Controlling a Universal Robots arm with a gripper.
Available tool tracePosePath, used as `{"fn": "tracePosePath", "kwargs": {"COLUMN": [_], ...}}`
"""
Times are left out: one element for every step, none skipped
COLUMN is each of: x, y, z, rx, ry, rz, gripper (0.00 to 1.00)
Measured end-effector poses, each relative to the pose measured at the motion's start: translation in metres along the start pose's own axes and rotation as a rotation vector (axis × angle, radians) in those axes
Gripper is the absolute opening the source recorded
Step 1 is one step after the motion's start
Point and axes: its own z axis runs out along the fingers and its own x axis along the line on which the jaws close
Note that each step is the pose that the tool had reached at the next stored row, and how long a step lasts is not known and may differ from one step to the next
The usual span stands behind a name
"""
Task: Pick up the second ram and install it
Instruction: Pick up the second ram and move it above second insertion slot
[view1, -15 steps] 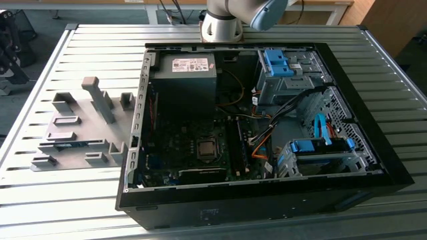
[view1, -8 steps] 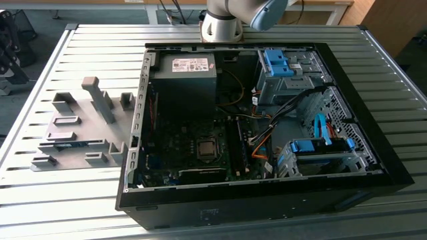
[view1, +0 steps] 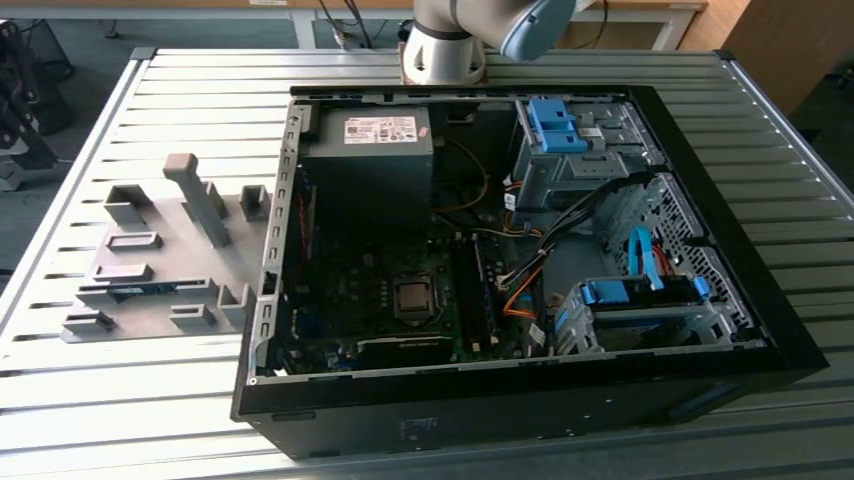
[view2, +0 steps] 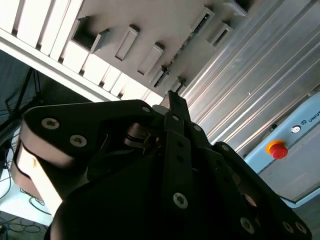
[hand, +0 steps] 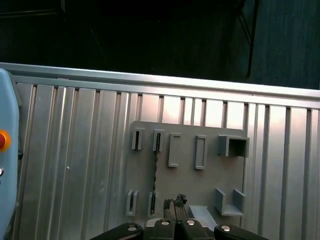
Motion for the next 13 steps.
{"fn": "tracePosePath", "kwargs": {"x": [0.0, 0.0, 0.0, -0.0001, -0.0001, -0.0001, 0.0, 0.0, 0.0, 0.0, 0.0, 0.0, 0.0001], "y": [0.0001, 0.0001, 0.0001, 0.0001, 0.0001, 0.0, 0.0, -0.0001, -0.0001, -0.0001, -0.0001, -0.0001, 0.0], "z": [0.0005, 0.0013, 0.0023, 0.0034, 0.0046, 0.0057, 0.0061, 0.0062, 0.0062, 0.0062, 0.0063, 0.0064, 0.0065], "rx": [0.0003, 0.0004, 0.0006, 0.0008, 0.0011, 0.0013, 0.0013, 0.0012, 0.0012, 0.0012, 0.0013, 0.0014, 0.0014], "ry": [-0.0002, -0.0005, -0.0011, -0.0018, -0.0025, -0.0032, -0.0034, -0.0033, -0.0033, -0.0034, -0.0035, -0.0035, -0.0035], "rz": [0.002, 0.012, 0.029, 0.047, 0.065, 0.081, 0.089, 0.089, 0.089, 0.089, 0.089, 0.089, 0.089], "gripper": [0.11, 0.11, 0.11, 0.11, 0.11, 0.11, 0.11, 0.11, 0.11, 0.17, 0.17, 0.23, 0.29]}}
